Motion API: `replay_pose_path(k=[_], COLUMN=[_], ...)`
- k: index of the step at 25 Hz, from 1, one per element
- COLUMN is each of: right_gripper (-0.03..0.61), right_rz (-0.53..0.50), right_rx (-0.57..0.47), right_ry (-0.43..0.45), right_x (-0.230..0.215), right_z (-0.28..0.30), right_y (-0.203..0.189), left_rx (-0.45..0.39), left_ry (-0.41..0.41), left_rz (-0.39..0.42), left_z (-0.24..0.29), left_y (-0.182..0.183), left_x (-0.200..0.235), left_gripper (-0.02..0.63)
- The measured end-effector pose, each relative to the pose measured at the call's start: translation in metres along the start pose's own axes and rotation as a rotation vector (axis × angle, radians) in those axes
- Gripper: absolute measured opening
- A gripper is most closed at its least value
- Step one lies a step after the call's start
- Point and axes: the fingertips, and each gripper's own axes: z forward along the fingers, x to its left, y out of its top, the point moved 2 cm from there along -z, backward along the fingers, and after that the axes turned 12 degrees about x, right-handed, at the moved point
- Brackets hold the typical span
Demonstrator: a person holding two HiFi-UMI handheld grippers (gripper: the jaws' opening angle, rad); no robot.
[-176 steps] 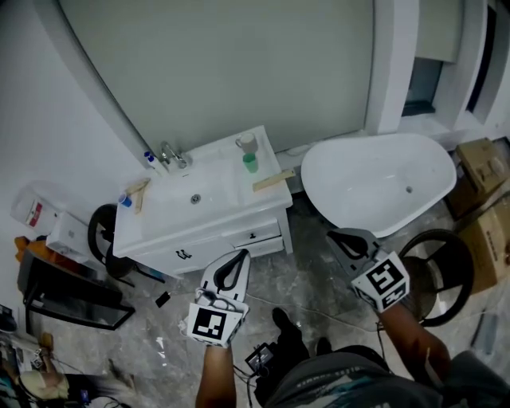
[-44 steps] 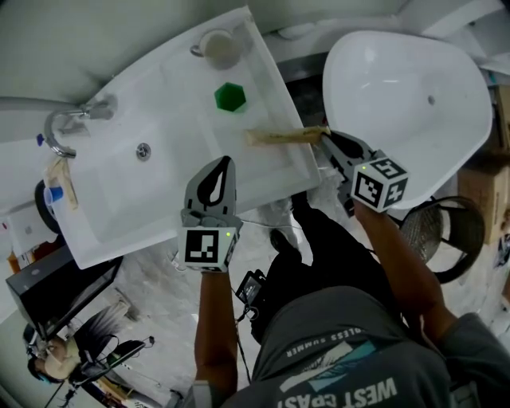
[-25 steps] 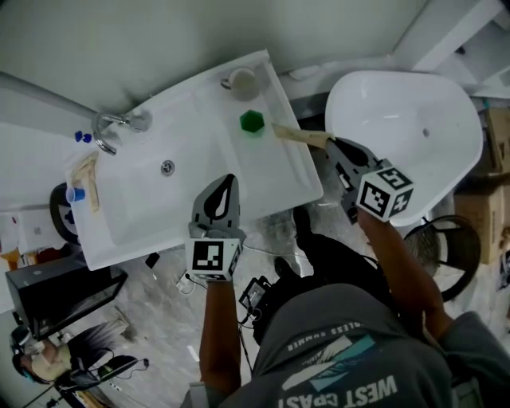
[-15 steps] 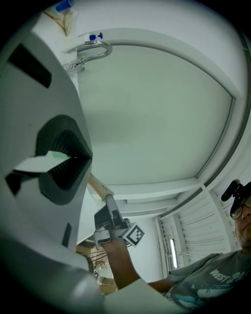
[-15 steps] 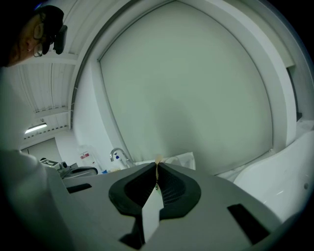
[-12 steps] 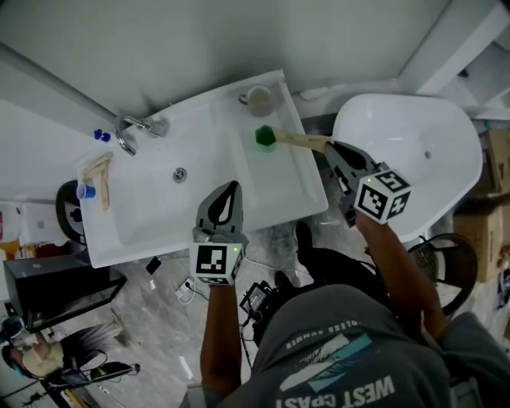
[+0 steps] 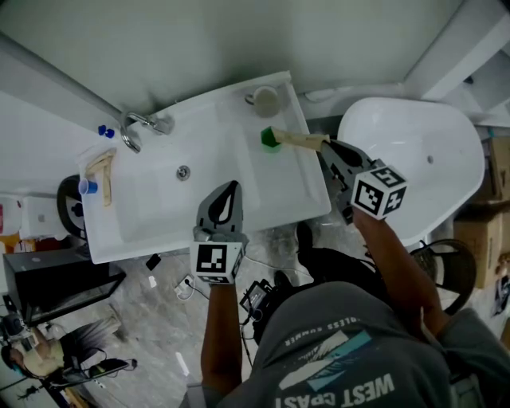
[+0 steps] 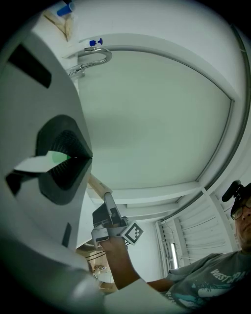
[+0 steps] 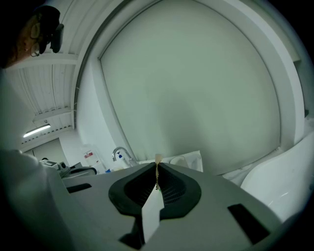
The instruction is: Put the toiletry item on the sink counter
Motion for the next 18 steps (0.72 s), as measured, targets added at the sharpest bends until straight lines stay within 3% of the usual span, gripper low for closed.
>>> replay_pose_path(k=[18], right_gripper=[0.038], right_rz=[-0.039], right_rx=[-0.018], right_ry=[0.071], right_x=[0.008], right_z=[0.025], right_y=[0.01], left_rx=[0.009], left_ry=[0.056], left_rz=[-0.016], left_z=[-0.006], left_y=[-0.002], left_x=[0.012], left_gripper=[0.003])
